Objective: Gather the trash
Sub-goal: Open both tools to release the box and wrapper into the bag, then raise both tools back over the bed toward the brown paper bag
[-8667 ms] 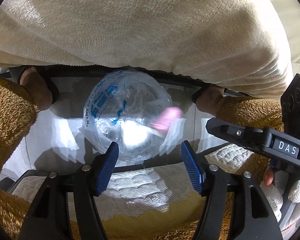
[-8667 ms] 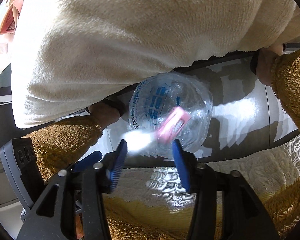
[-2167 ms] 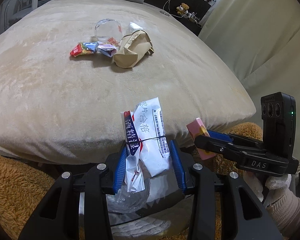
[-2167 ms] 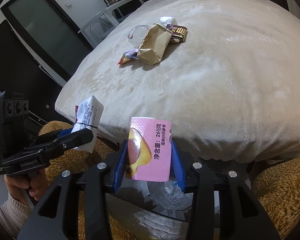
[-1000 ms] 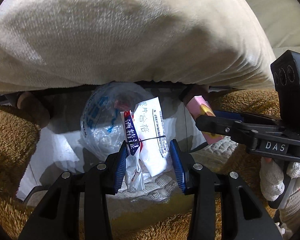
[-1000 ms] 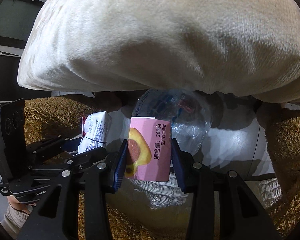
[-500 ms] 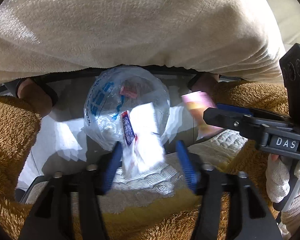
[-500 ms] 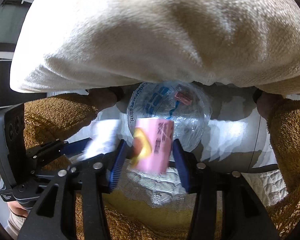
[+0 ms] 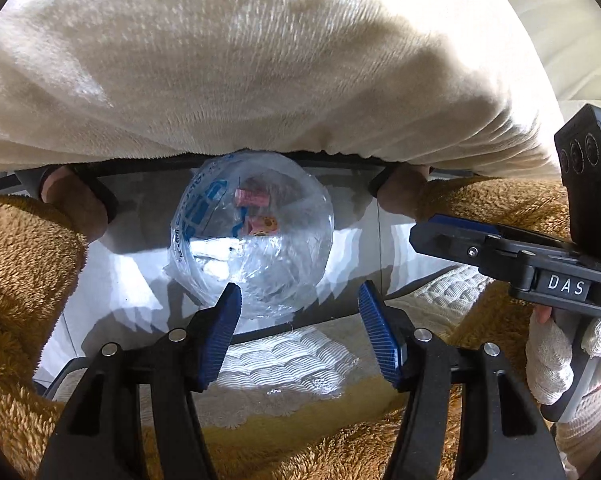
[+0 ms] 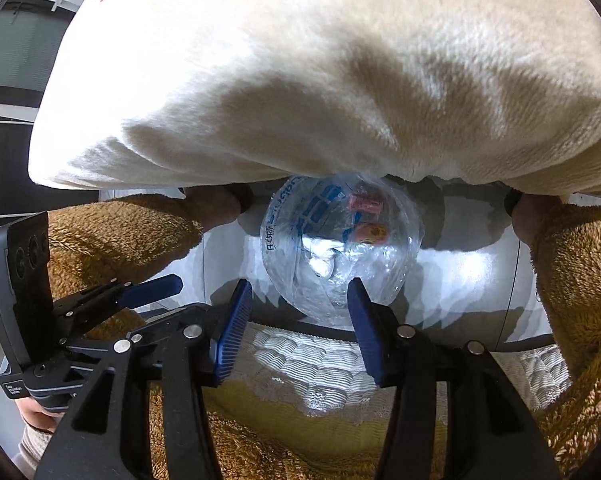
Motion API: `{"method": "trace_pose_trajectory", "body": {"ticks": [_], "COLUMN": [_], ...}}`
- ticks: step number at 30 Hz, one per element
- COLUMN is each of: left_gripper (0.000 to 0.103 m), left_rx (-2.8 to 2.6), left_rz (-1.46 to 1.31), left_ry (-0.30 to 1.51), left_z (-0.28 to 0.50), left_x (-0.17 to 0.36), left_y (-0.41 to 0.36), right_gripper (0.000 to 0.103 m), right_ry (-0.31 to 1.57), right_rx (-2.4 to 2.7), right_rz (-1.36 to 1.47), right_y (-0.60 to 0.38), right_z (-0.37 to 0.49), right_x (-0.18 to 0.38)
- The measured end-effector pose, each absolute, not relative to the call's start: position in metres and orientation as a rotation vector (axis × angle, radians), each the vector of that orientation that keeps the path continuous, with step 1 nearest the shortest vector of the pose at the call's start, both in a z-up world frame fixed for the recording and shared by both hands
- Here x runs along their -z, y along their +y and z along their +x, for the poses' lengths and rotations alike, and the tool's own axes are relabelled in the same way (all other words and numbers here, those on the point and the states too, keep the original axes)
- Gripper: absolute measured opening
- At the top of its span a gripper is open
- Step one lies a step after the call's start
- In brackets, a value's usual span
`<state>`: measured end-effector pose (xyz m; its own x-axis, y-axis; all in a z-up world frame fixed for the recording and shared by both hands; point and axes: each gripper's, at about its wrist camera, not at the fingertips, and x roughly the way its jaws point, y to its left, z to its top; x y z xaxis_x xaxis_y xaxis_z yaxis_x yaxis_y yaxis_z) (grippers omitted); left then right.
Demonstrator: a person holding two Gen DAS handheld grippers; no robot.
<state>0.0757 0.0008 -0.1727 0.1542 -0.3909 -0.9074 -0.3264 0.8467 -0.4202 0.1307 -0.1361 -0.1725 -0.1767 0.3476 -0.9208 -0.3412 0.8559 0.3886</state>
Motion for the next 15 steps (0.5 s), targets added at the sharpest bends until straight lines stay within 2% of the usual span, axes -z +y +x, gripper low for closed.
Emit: {"method": "trace_pose_trajectory", "body": {"ticks": [15], "left_gripper": [0.060], "left_rx": [0.022], "left_rz": [-0.599], "left_ry": [1.242], "left_z": [0.077], "left_x": [0.103], "left_y": [0.026], "right_gripper": [0.050], "right_ry": [1.376], "right_rx": [-0.742], "right_rz": [0.039], "right_y": [-0.143], "right_z": [0.130], "right_x": [0.096]}}
